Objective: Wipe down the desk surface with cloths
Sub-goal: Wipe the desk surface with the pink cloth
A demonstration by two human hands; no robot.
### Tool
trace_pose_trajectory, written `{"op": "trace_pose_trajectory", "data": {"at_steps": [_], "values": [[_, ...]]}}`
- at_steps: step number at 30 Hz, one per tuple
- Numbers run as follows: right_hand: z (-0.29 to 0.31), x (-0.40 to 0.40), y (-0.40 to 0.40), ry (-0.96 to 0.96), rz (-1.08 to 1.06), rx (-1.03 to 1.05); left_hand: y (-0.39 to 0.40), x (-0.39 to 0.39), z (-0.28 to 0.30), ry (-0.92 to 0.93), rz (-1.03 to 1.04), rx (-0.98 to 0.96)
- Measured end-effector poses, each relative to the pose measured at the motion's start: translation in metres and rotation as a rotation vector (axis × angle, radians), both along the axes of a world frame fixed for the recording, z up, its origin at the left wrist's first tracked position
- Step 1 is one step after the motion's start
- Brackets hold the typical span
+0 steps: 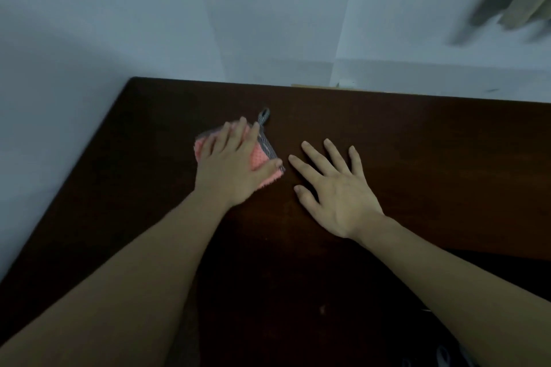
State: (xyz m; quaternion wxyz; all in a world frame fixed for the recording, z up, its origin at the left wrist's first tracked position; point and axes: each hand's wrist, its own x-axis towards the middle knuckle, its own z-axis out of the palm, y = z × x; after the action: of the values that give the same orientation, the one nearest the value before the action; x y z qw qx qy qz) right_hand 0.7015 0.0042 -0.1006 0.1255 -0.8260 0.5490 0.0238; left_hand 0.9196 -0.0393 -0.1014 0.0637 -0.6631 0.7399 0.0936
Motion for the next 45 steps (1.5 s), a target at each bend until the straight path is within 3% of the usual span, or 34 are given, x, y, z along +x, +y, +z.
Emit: {"op": "trace_pose_trajectory", "data": {"at_steps": [7, 13, 25, 36, 40, 45], "values": [[0.009, -0.007, -0.002, -0.081, 0.010, 0.064, 0.023, -0.008, 0.005, 0.025, -0.013, -0.003], [0.011, -0.058, -0.005, 0.037, -0.066, 0.046, 0.077, -0.005, 0.008, 0.055, -0.157, 0.055], [0.001, -0.062, -0.006, 0.006, -0.075, 0.001, -0.010, -0.031, 0.001, 0.010, 0.013, -0.022], [0.004, -0.062, -0.006, 0.025, -0.068, 0.035, 0.088, -0.043, 0.009, 0.070, -0.168, 0.042], [0.001, -0.064, -0.007, 0.009, -0.063, 0.020, 0.062, -0.040, 0.007, 0.045, -0.224, 0.062], [-0.003, -0.065, -0.007, -0.037, -0.074, -0.025, 0.007, -0.060, -0.001, 0.000, -0.097, -0.009]]}}
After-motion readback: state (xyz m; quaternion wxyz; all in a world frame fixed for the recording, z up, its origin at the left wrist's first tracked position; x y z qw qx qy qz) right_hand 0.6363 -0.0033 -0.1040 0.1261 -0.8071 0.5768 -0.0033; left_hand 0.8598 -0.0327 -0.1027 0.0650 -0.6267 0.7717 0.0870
